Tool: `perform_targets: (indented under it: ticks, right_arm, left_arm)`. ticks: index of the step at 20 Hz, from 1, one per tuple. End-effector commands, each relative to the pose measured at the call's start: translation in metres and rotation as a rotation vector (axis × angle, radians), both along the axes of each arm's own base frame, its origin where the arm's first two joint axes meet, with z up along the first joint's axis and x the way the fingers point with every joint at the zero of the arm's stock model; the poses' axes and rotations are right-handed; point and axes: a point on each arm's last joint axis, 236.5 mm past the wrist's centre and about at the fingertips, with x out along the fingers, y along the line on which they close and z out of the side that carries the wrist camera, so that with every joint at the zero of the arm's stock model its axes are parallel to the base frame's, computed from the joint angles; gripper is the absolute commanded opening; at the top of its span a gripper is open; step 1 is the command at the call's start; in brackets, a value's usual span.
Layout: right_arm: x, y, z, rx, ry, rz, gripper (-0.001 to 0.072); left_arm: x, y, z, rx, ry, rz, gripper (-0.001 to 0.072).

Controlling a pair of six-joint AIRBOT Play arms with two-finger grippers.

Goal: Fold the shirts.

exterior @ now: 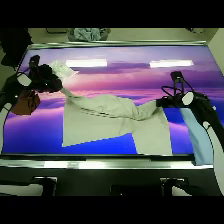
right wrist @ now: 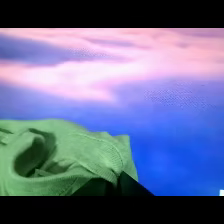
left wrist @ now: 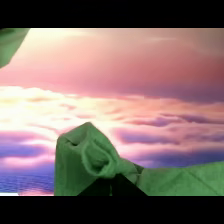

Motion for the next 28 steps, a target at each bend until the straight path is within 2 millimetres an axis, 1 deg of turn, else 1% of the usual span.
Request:
perform_targets:
  ticks: [1, 2, 3, 4, 5, 6, 7, 8, 9, 10, 11, 12, 13, 14, 15, 16, 17, 18, 21, 24, 26, 27, 28]
  right_arm:
    - [0.019, 0.001, -0.025, 0.113, -0.001, -0.064, 0.0112]
    - [0.018, -0.006, -0.016, 0.105, -0.004, -0.058, 0.0305]
    - [0.016, -0.017, -0.001, 0.084, -0.003, -0.033, 0.0485]
    - [0.011, -0.030, 0.016, 0.055, 0.004, 0.000, 0.0562]
    - [0.002, -0.046, 0.034, 0.032, 0.018, 0.030, 0.0575]
    - [-0.012, -0.064, 0.051, 0.020, 0.047, 0.056, 0.0577]
    - [-0.030, -0.083, 0.061, 0.012, 0.086, 0.074, 0.0598]
    - [-0.050, -0.099, 0.063, 0.020, 0.131, 0.073, 0.0610]
    - [-0.076, -0.111, 0.059, 0.054, 0.209, 0.064, 0.0610]
    - [-0.097, -0.119, 0.052, 0.088, 0.276, 0.053, 0.0600]
    - [-0.113, -0.124, 0.045, 0.114, 0.325, 0.050, 0.0593]
    - [-0.123, -0.131, 0.037, 0.140, 0.350, 0.011, 0.0586]
    - [-0.130, -0.132, 0.028, 0.153, 0.372, 0.000, 0.0561]
    - [-0.138, -0.131, 0.019, 0.151, 0.407, 0.003, 0.0561]
    - [-0.143, -0.126, 0.012, 0.169, 0.426, 0.006, 0.0561]
    - [-0.147, -0.121, 0.006, 0.190, 0.441, 0.008, 0.0561]
    - [-0.152, -0.118, 0.000, 0.200, 0.458, 0.011, 0.0561]
    - [-0.157, -0.116, -0.005, 0.208, 0.475, 0.014, 0.0561]
    - [-0.167, -0.110, -0.015, 0.227, 0.508, 0.023, 0.0561]
    - [-0.166, -0.111, -0.017, 0.223, 0.505, 0.023, 0.0561]
    - [-0.165, -0.111, -0.017, 0.221, 0.500, 0.021, 0.0562]
    - [-0.164, -0.111, -0.017, 0.224, 0.498, 0.020, 0.0562]
    - [-0.163, -0.111, -0.017, 0.223, 0.492, 0.018, 0.0562]
  left_arm:
    - [0.001, -0.025, -0.035, -0.147, 0.103, 0.010, 0.0048]
    - [-0.006, -0.025, -0.032, -0.161, 0.130, 0.001, 0.0235]
    - [-0.013, -0.021, -0.027, -0.161, 0.165, -0.014, 0.0498]
    - [-0.026, -0.012, -0.021, -0.154, 0.214, -0.051, 0.0576]
    - [-0.044, 0.002, -0.016, -0.138, 0.275, -0.091, 0.0576]
    - [-0.063, 0.017, -0.015, -0.135, 0.347, -0.091, 0.0576]
    - [-0.086, 0.030, -0.015, -0.149, 0.427, -0.087, 0.0576]
    - [-0.111, 0.038, -0.016, -0.176, 0.511, -0.080, 0.0575]
    - [-0.134, 0.043, -0.020, -0.196, 0.571, -0.072, 0.0573]
    - [-0.156, 0.045, -0.029, -0.213, 0.615, -0.052, 0.0572]
    - [-0.179, 0.044, -0.041, -0.226, 0.652, -0.029, 0.0572]
    - [-0.204, 0.038, -0.057, -0.239, 0.687, -0.018, 0.0572]
    - [-0.230, 0.031, -0.074, -0.248, 0.722, -0.018, 0.0572]
    - [-0.252, 0.024, -0.087, -0.257, 0.749, -0.026, 0.0572]
    - [-0.267, 0.020, -0.098, -0.256, 0.761, -0.042, 0.0571]
    - [-0.277, 0.018, -0.108, -0.256, 0.767, -0.035, 0.0565]
    - [-0.283, 0.015, -0.115, -0.266, 0.774, -0.023, 0.0533]
    - [-0.286, 0.008, -0.119, -0.292, 0.774, -0.025, 0.0534]
    - [-0.280, -0.005, -0.125, -0.329, 0.742, -0.018, 0.0533]
    - [-0.275, -0.012, -0.128, -0.313, 0.729, -0.019, 0.0532]
    - [-0.275, -0.018, -0.130, -0.302, 0.733, -0.029, 0.0495]
    - [-0.276, -0.021, -0.132, -0.299, 0.740, -0.032, 0.0493]
    - [-0.274, -0.023, -0.134, -0.294, 0.740, -0.028, 0.0425]
